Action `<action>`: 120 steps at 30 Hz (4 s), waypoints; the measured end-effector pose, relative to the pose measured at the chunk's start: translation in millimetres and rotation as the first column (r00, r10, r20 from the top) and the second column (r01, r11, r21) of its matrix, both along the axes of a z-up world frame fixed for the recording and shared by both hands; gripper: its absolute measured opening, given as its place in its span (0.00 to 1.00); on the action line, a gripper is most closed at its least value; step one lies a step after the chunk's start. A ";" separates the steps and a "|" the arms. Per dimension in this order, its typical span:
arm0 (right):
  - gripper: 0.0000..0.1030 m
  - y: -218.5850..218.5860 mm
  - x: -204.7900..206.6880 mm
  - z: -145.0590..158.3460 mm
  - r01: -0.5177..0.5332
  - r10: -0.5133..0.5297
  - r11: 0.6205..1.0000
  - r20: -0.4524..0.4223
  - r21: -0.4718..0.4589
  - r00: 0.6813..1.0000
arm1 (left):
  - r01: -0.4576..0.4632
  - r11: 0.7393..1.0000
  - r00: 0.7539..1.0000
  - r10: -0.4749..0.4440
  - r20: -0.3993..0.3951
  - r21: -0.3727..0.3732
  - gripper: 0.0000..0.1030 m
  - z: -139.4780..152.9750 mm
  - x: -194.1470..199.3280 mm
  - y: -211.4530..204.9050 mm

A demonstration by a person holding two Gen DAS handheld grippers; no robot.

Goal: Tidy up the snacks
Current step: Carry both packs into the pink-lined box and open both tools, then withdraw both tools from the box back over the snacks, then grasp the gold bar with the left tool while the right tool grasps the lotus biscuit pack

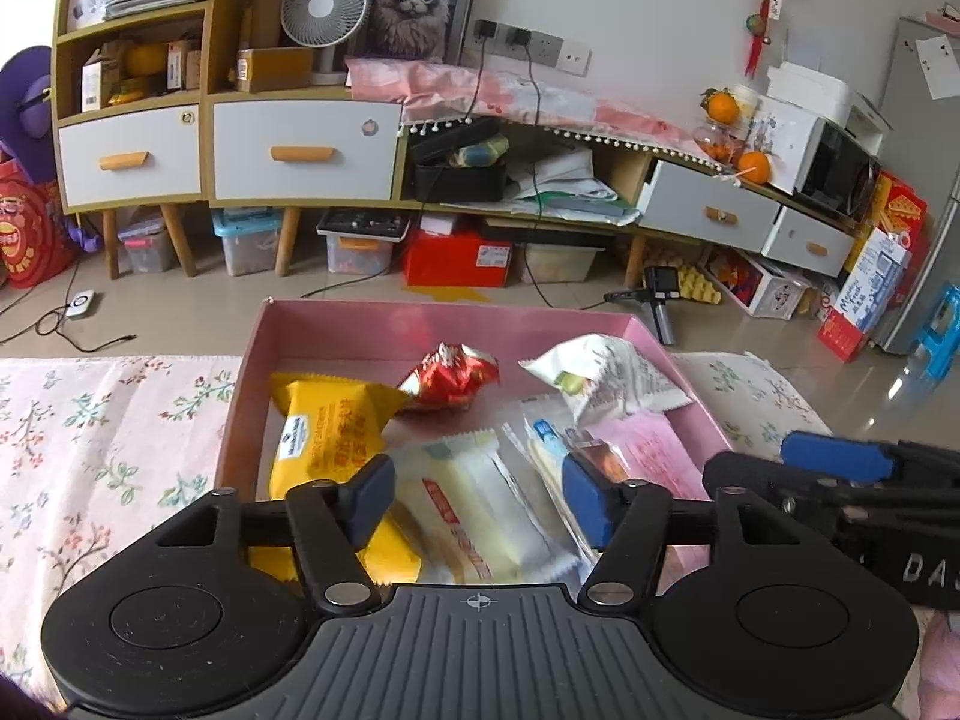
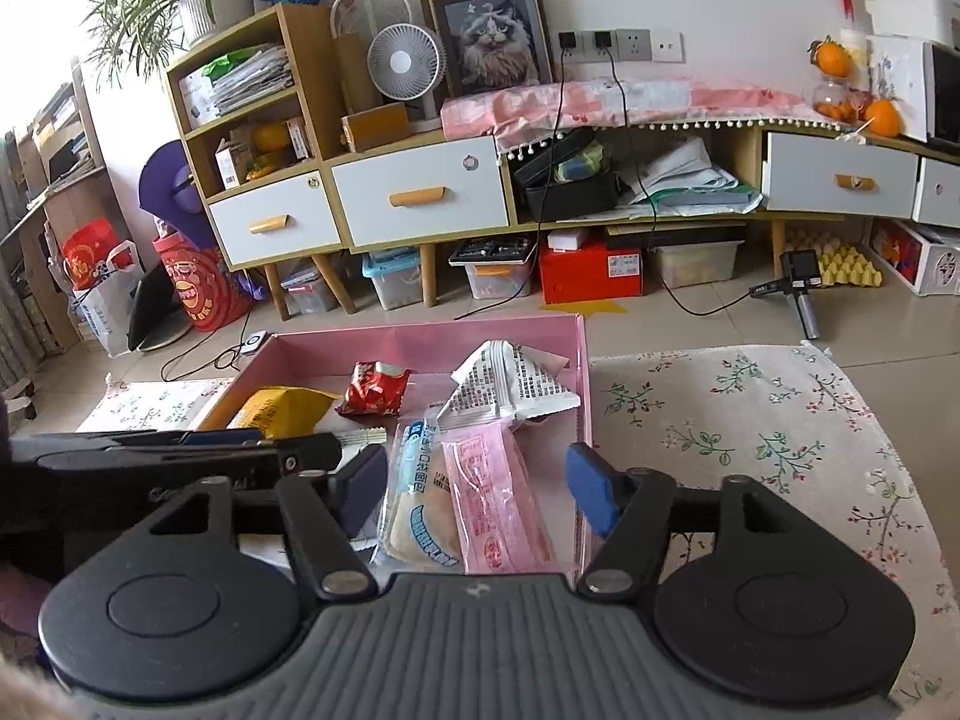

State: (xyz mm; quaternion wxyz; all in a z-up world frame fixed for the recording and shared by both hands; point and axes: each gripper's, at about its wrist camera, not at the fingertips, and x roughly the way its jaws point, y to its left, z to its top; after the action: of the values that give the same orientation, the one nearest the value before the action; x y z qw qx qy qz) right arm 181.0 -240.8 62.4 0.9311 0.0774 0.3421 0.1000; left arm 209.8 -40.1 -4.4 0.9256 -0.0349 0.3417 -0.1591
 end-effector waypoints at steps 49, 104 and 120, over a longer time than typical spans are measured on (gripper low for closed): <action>0.99 57.1 -117.9 -20.6 -0.390 0.381 0.903 -0.081 -0.181 0.921 | 0.259 0.955 0.966 -0.259 -0.024 0.142 0.99 -29.8 -162.4 89.8; 0.75 114.5 -113.4 -40.3 -0.569 0.544 0.788 -0.166 -0.236 0.822 | 0.192 0.958 0.974 -0.159 -0.162 0.214 0.89 -44.7 -145.0 101.2; 0.50 124.4 -107.1 -37.0 -0.538 0.517 0.807 -0.152 -0.243 0.843 | 0.162 0.965 0.981 -0.134 -0.141 0.205 0.39 -37.4 -146.2 102.2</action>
State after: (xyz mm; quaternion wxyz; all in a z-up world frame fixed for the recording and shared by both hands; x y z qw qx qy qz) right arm 73.9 -116.5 25.4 0.8539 -0.1476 0.3968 0.3028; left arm 63.7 62.1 -41.7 0.8860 0.0811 0.4163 -0.1875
